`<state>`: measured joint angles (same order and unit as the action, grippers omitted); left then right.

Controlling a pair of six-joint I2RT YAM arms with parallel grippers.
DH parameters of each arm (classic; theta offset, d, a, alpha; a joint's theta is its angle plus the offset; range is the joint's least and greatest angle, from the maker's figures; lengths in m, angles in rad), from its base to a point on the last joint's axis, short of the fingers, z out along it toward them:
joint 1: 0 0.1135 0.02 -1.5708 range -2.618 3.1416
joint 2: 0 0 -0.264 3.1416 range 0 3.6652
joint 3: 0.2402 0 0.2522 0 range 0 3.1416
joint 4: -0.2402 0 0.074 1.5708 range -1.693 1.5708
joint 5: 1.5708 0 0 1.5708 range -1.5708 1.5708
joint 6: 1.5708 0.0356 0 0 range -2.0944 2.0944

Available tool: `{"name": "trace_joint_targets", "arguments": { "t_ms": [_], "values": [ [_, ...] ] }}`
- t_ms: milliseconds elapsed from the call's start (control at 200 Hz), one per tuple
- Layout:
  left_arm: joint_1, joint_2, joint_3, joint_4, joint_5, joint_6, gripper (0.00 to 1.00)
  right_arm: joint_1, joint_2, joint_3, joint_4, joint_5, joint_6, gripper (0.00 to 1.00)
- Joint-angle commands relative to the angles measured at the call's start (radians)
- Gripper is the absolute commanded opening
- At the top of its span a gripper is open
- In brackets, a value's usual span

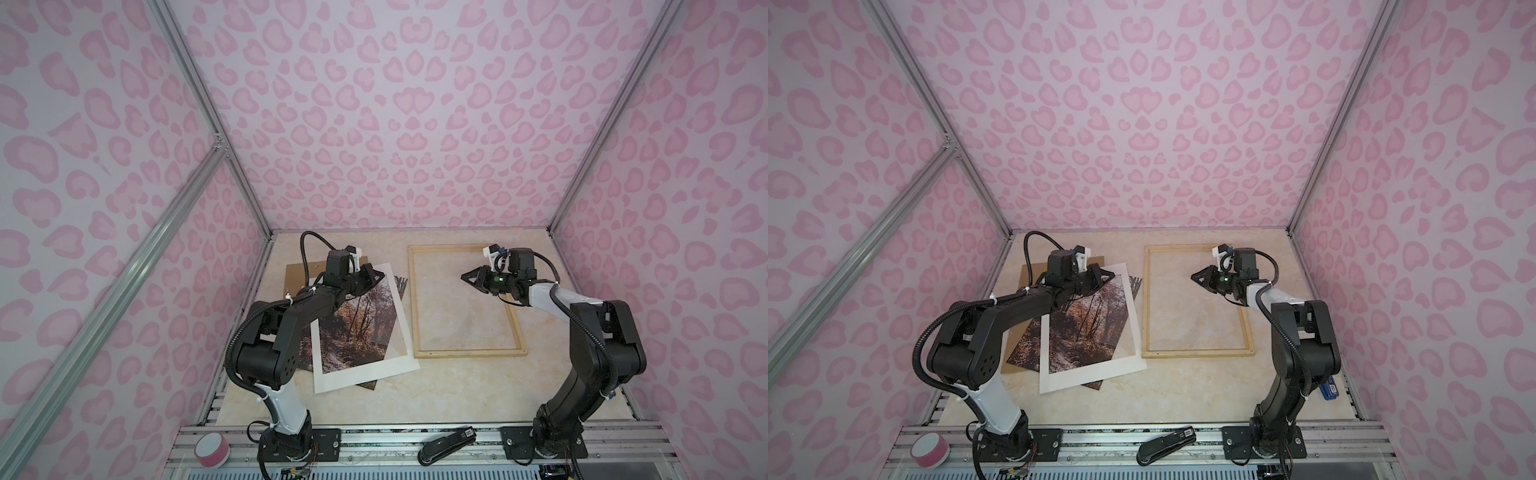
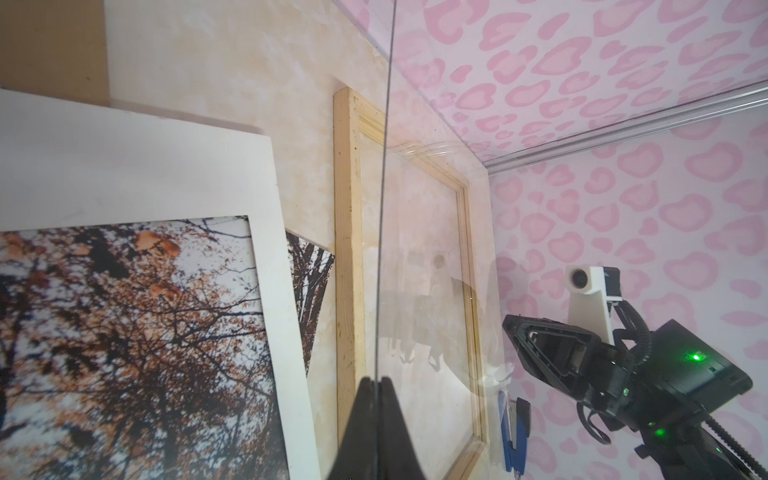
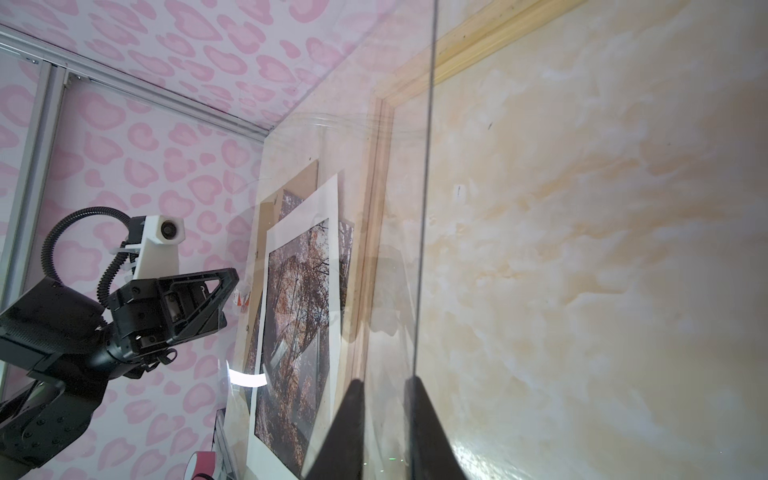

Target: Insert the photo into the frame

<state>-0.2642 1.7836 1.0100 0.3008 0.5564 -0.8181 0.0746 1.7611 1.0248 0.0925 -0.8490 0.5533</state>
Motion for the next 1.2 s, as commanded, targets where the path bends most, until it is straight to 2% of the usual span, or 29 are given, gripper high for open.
{"name": "trace_joint_targets", "arguments": {
  "t_ms": [0,170,380,595,765,979,1194],
  "values": [
    [-0.002,0.004,0.009,0.057,0.053,-0.007,0.04,0.004,0.003,0.014,-0.011,-0.074,-0.020,0.21],
    [-0.002,0.007,0.000,0.088,0.044,-0.027,0.04,0.003,0.003,0.009,0.004,-0.081,-0.008,0.27],
    [-0.004,0.017,-0.018,0.172,0.034,-0.093,0.04,0.004,-0.003,-0.032,0.105,-0.096,0.064,0.32],
    [-0.007,0.028,-0.037,0.262,0.034,-0.155,0.04,0.010,0.003,-0.068,0.185,-0.103,0.117,0.33],
    [-0.006,0.031,-0.047,0.318,0.039,-0.187,0.04,0.012,0.008,-0.094,0.245,-0.107,0.156,0.29],
    [-0.006,0.011,-0.047,0.316,0.033,-0.188,0.04,0.011,0.009,-0.099,0.274,-0.110,0.181,0.26],
    [-0.020,-0.020,-0.080,0.325,-0.055,-0.201,0.04,0.012,0.002,-0.103,0.312,-0.111,0.220,0.32]
  ]
}}
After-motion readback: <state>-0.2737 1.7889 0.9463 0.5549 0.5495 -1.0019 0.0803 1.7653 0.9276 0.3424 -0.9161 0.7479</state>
